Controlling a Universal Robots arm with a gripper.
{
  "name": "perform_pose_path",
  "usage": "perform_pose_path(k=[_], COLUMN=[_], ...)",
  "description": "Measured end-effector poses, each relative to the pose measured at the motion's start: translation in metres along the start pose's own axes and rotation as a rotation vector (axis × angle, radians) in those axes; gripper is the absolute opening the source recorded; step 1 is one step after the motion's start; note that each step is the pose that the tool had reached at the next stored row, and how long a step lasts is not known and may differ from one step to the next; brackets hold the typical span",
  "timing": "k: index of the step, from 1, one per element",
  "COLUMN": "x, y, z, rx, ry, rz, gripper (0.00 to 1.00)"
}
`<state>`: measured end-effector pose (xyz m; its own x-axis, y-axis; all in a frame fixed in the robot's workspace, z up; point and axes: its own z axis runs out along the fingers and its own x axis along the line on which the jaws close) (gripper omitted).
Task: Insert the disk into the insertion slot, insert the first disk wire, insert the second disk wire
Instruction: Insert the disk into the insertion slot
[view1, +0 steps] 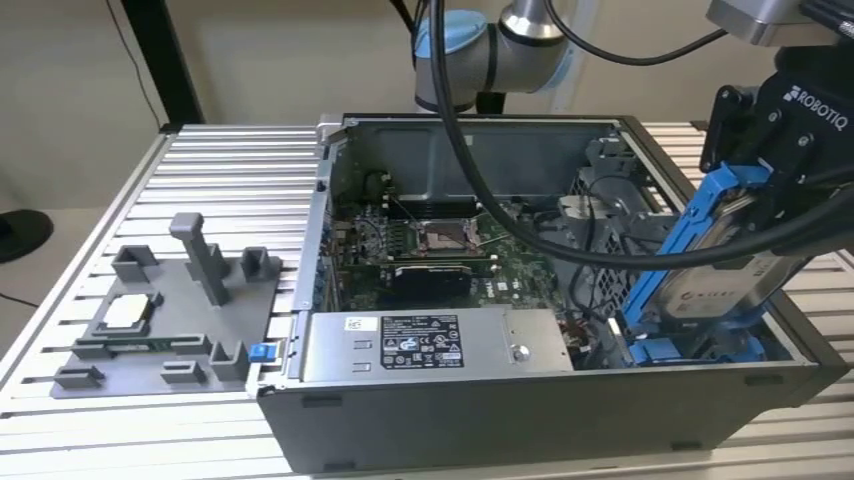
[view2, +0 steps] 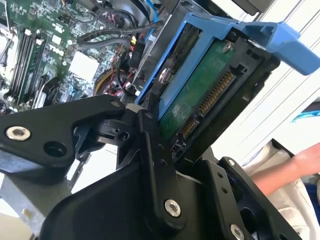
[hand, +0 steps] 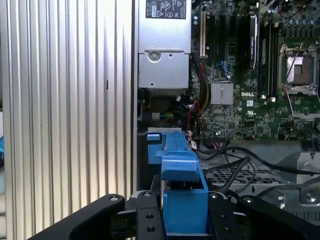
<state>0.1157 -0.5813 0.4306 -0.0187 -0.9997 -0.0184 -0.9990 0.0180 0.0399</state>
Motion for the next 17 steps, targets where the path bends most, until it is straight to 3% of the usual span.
perform_pose_path(k=[17], x=[0.0001], y=[-0.0001], z=[0.0022], rx=[-0.0001], ry=[-0.0007], rz=[0.000], gripper=[0.00])
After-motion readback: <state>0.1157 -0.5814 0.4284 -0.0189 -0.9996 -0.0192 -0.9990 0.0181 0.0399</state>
